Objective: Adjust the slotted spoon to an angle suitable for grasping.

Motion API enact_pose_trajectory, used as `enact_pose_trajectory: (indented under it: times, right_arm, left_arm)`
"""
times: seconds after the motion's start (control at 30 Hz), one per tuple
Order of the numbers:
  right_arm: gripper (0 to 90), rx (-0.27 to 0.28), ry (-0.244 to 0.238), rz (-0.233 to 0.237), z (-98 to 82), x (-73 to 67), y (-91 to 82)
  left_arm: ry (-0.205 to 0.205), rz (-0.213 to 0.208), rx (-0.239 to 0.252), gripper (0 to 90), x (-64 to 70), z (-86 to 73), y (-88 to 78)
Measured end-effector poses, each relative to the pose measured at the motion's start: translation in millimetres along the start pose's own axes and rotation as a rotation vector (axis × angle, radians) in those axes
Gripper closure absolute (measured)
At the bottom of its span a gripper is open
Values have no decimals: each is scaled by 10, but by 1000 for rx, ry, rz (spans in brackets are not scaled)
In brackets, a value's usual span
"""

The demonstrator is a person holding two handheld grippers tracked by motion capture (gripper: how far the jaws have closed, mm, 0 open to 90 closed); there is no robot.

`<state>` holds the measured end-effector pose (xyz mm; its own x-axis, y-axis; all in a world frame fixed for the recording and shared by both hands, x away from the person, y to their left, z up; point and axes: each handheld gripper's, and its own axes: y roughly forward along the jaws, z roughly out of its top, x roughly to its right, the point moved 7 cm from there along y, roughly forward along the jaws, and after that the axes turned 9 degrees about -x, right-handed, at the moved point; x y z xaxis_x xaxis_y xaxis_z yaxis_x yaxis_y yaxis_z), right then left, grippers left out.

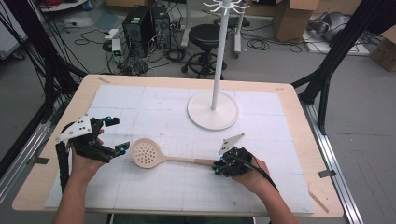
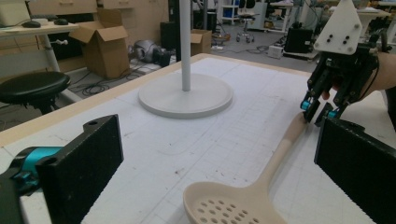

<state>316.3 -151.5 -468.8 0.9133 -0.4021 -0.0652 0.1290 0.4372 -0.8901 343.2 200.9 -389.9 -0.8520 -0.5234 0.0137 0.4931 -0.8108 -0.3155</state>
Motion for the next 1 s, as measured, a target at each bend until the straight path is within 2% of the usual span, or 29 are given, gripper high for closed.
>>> enact_pose_trajectory:
  times: [0.13, 0.2, 0.33, 0.53, 0.63, 0.7, 0.83, 1.0]
  right_arm:
    - [605, 14, -10, -28, 119, 21, -16]
    - [573, 10, -19, -42, 168, 36, -6]
    - [524, -27, -37, -57, 286, 82, 69]
    - [525, -75, -57, -48, 351, 98, 180]
    - [559, -115, -77, -32, 359, 81, 260]
    - [620, -143, -97, -19, 356, 64, 313]
    - [675, -152, -126, -6, 378, 72, 314]
    - [709, -140, -181, 21, 467, -9, 362]
  left_arm:
    - [1, 0, 1, 17, 3, 3, -2]
    - [1, 0, 1, 16, 1, 2, -4]
    - [1, 0, 2, 16, -2, 3, -5]
    - [-1, 0, 7, 16, -7, 6, -13]
    - [-2, 1, 9, 17, -10, 7, -18]
    - [1, 1, 8, 17, -13, 6, -18]
    - [0, -1, 8, 16, -7, 7, -11]
    - [-2, 2, 8, 16, -11, 7, -15]
